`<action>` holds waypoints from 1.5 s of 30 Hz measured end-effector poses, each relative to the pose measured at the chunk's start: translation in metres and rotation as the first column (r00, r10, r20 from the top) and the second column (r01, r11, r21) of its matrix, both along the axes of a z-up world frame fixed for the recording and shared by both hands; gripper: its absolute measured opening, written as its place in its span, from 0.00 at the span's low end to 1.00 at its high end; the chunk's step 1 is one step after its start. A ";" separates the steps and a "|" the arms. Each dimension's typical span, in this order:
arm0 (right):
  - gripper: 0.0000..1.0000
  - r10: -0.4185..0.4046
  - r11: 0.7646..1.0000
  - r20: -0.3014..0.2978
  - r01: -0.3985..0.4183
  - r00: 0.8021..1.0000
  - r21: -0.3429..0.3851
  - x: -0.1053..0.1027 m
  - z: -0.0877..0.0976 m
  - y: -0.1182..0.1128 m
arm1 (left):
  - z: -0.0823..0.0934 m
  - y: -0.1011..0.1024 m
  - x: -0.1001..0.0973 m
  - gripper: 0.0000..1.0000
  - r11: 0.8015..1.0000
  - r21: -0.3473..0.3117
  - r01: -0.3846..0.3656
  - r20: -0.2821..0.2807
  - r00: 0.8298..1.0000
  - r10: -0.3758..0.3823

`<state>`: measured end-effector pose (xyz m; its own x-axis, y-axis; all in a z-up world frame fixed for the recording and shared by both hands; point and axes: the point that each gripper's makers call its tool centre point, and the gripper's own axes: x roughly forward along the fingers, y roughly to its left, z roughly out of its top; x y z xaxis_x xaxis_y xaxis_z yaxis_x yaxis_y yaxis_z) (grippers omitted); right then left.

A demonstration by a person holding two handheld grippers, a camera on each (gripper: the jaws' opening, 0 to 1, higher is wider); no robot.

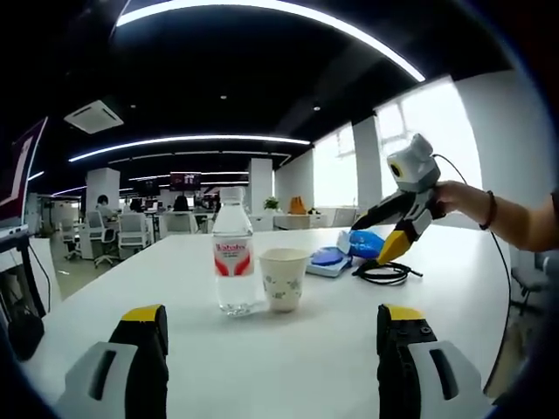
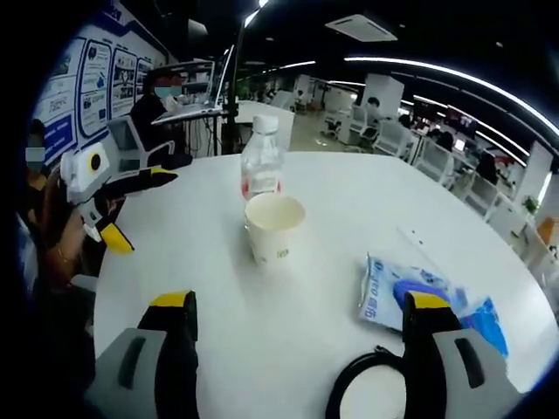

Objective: Arrange the tabletop items into an orderly group along one side of the table until the central work area is clear of visible clutter.

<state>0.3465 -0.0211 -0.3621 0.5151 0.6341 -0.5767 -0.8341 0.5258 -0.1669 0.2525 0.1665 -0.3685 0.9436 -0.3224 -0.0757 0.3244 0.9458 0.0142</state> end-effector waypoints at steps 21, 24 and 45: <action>0.94 0.002 0.999 0.006 -0.001 1.000 -0.045 -0.009 -0.008 -0.018 | 0.002 -0.007 -0.002 0.99 1.000 0.002 0.005 0.003 1.000 -0.005; 0.94 0.003 0.999 0.003 -0.003 1.000 -0.050 -0.010 -0.009 -0.021 | 0.002 -0.008 -0.002 0.99 1.000 0.000 0.004 0.001 1.000 -0.004; 0.94 -0.032 0.999 -0.006 0.032 0.999 -0.037 -0.013 -0.012 -0.044 | 0.001 -0.019 -0.006 0.99 1.000 0.006 0.019 -0.002 1.000 -0.019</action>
<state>0.3334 -0.0646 -0.3741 0.5311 0.5958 -0.6025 -0.8180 0.5459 -0.1812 0.2461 0.1479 -0.3670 0.9371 -0.3401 -0.0793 0.3426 0.9393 0.0198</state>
